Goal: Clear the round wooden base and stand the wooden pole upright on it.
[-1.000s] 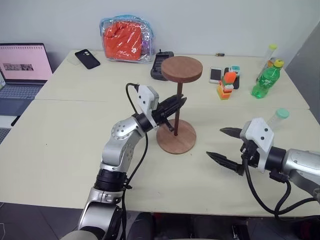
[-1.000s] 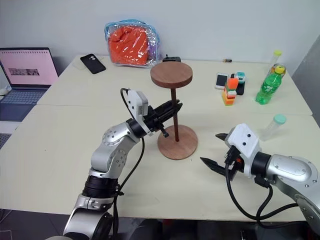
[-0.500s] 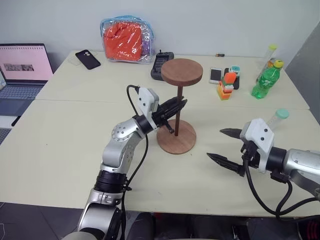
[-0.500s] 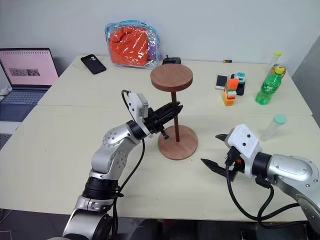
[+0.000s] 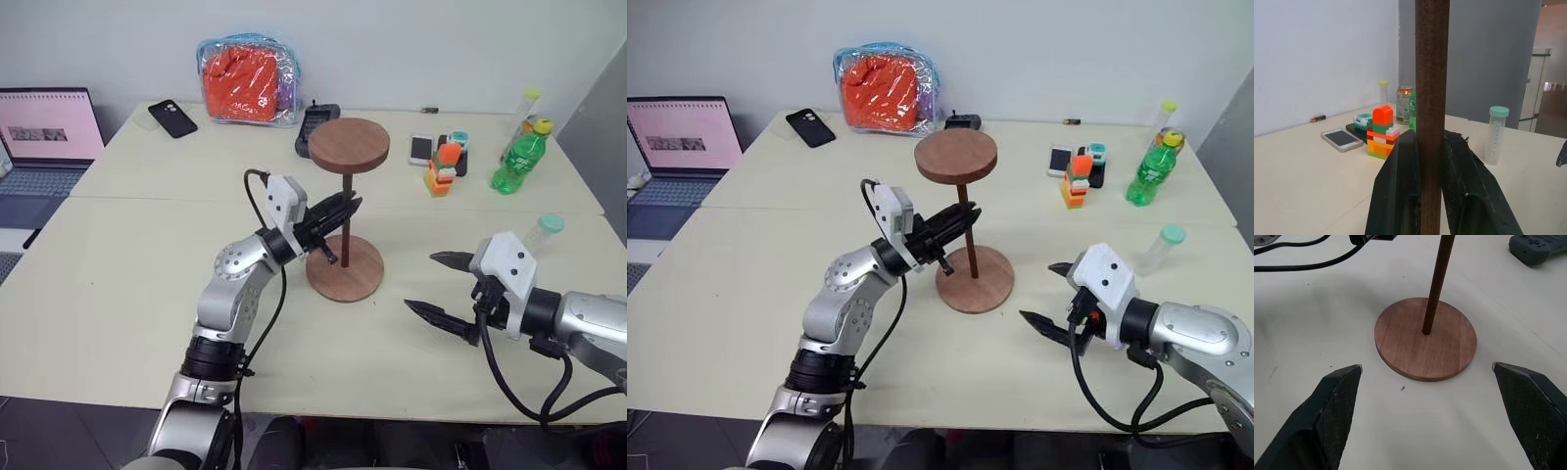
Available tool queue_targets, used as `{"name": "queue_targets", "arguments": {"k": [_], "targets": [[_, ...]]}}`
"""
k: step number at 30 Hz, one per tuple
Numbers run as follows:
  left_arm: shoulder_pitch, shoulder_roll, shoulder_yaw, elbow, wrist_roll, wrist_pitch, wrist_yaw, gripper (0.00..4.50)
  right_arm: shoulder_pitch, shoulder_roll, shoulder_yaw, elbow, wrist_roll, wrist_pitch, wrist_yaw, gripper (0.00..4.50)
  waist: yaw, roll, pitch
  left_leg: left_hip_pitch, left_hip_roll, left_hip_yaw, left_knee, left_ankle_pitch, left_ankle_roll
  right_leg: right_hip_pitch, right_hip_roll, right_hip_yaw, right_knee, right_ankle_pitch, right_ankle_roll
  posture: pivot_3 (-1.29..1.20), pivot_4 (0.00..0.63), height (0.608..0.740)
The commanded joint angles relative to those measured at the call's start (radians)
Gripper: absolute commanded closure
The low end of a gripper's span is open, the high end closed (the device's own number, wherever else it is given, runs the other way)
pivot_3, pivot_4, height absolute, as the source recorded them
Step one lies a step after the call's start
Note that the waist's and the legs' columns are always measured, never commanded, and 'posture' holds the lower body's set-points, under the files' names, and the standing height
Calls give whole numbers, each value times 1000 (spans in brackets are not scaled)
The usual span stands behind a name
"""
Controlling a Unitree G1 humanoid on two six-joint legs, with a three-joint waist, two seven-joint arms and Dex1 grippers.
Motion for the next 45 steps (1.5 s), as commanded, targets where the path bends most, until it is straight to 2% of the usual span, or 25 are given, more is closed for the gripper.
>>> {"name": "queue_targets", "arguments": {"k": [1, 13, 25, 27, 28, 30, 34, 41, 45], "targets": [[45, 33, -15, 54, 54, 8, 12, 4248, -19, 6, -21, -20, 25, -10, -1, 0, 0, 0, 0, 1, 0, 0, 0, 0, 0, 1, 0, 0, 0, 0, 0, 0, 150, 740], [30, 75, -74, 112, 125, 3, 36, 4248, -16, 0, -18, -19, 34, -8, -14, 0, -2, 0, -5, 11, 0, 1, -3, 0, 0, 10, 1, 1, -1, 0, 0, 0, 150, 740], [33, 86, -70, 115, 118, -3, 46, 4248, -27, 0, -13, -15, 35, -9, -14, 0, -2, 1, -10, 15, 1, 1, -3, 0, 0, 14, 2, 1, -2, 0, 0, 0, 150, 740], [38, 102, -77, 95, 127, -16, 32, 3541, -26, -2, -13, -16, 34, -10, -12, 0, -3, 1, -10, 15, 1, 0, -3, 0, 0, 14, 2, 1, -3, 0, 0, 0, 150, 740], [40, 113, -85, 76, 131, -19, 16, 3466, -23, -3, -14, -17, 33, -10, -11, 0, -5, 2, -11, 15, 1, 0, -3, 0, 0, 14, 2, 1, -3, 0, 0, 0, 150, 740], [42, 128, -96, 51, 134, -25, -9, 2954, -18, -4, -17, -18, 32, -11, -9, 0, -8, 2, -9, 14, 0, 2, -5, 0, 1, 12, 2, 2, -3, 0, 0, 0, 150, 740], [33, 139, -103, 44, 147, -34, -35, 2123, -7, -6, -21, -19, 28, -14, -7, 0, 4, 2, -9, 0, 1, -2, -3, 0, 0, 2, 1, 0, -4, 0, 0, 0, 150, 740], [24, 160, -108, 21, 146, -26, -90, 2050, 3, -4, -17, -22, 21, -18, -10, 0, 20, 2, -9, -2, 0, -4, -3, 0, 0, 2, 0, -1, -8, 0, 0, 0, 150, 740], [17, 237, -109, 2, 145, -6, -181, 2050, 9, -9, -20, -14, 12, -25, -2, 0, 18, 2, -9, -2, 0, -4, -3, 0, 0, 2, 0, -1, -8, 0, 0, 0, 150, 740]]}}
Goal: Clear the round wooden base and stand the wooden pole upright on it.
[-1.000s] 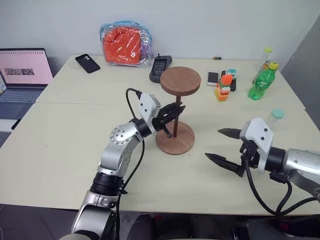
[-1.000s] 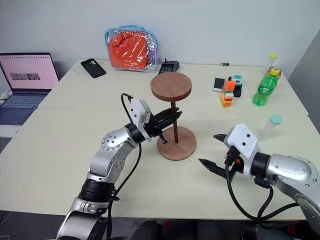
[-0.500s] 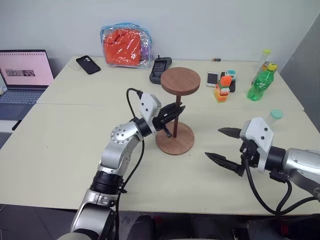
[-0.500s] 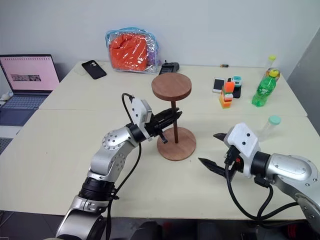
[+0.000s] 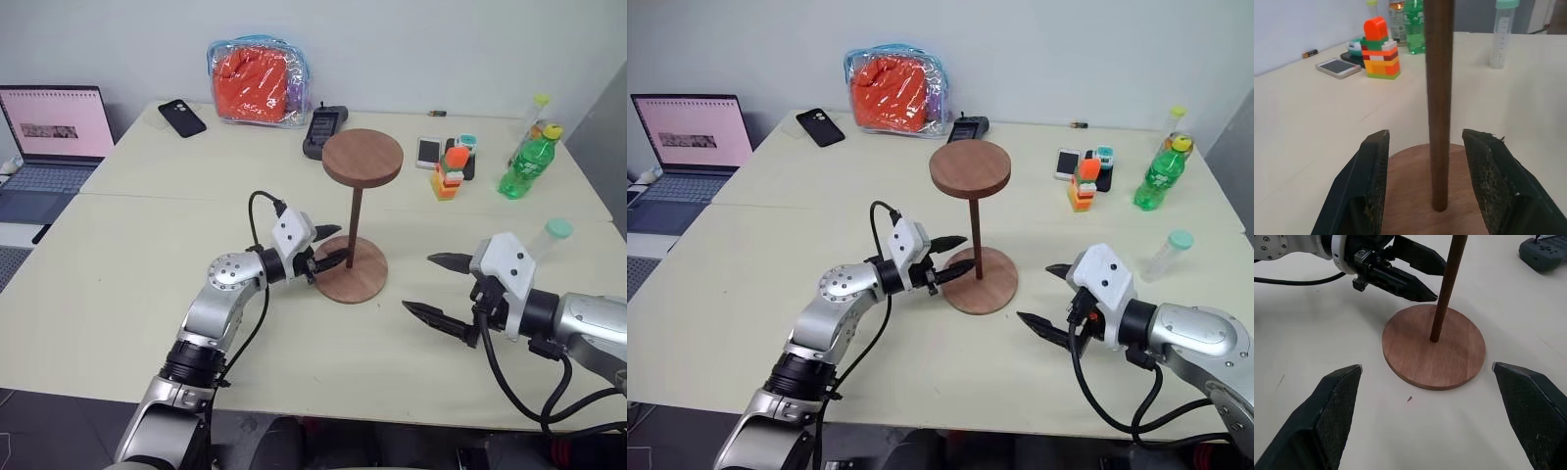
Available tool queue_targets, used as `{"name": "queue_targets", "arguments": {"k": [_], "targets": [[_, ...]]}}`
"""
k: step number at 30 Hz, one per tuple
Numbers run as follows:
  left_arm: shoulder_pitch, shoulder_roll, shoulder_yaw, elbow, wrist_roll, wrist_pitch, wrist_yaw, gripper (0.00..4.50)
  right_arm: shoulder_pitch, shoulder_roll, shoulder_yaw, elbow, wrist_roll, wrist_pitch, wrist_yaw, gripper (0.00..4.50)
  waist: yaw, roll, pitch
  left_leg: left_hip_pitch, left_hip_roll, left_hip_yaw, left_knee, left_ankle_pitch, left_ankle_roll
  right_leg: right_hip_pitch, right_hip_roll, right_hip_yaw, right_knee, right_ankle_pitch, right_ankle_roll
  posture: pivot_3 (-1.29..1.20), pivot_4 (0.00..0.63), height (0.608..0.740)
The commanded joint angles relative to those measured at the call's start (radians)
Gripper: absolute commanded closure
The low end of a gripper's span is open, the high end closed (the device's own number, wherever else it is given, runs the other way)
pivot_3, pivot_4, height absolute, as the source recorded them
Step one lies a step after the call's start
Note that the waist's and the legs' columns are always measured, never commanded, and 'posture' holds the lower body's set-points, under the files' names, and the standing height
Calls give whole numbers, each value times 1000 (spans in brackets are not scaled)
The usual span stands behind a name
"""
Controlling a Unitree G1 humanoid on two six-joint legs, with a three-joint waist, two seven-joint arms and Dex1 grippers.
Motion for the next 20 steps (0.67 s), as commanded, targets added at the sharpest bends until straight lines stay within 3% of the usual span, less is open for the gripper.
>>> {"name": "queue_targets", "arguments": {"k": [1, 11, 20], "targets": [[-23, 83, 2, -60, -3, 16, -91, 2050, 5, -12, -21, -12, -15, -25, 8, 0, -2, 0, 0, 0, 0, 0, 0, 0, 0, 0, 0, 0, 0, 0, 0, 0, 150, 740], [-11, 417, 116, -141, -64, 141, -296, 2050, 43, -65, -65, 73, -94, -134, 129, 0, -4, 2, 2, 0, 0, 0, -1, 0, 0, 0, 0, -1, -1, 0, 0, 0, 150, 740], [116, 547, 292, -189, -167, 270, -313, 2050, 68, -95, -121, 169, -127, -237, 257, 0, -6, 2, 3, 0, 1, 0, -1, -1, 1, 0, 0, 0, -1, 0, 0, 0, 150, 740]]}}
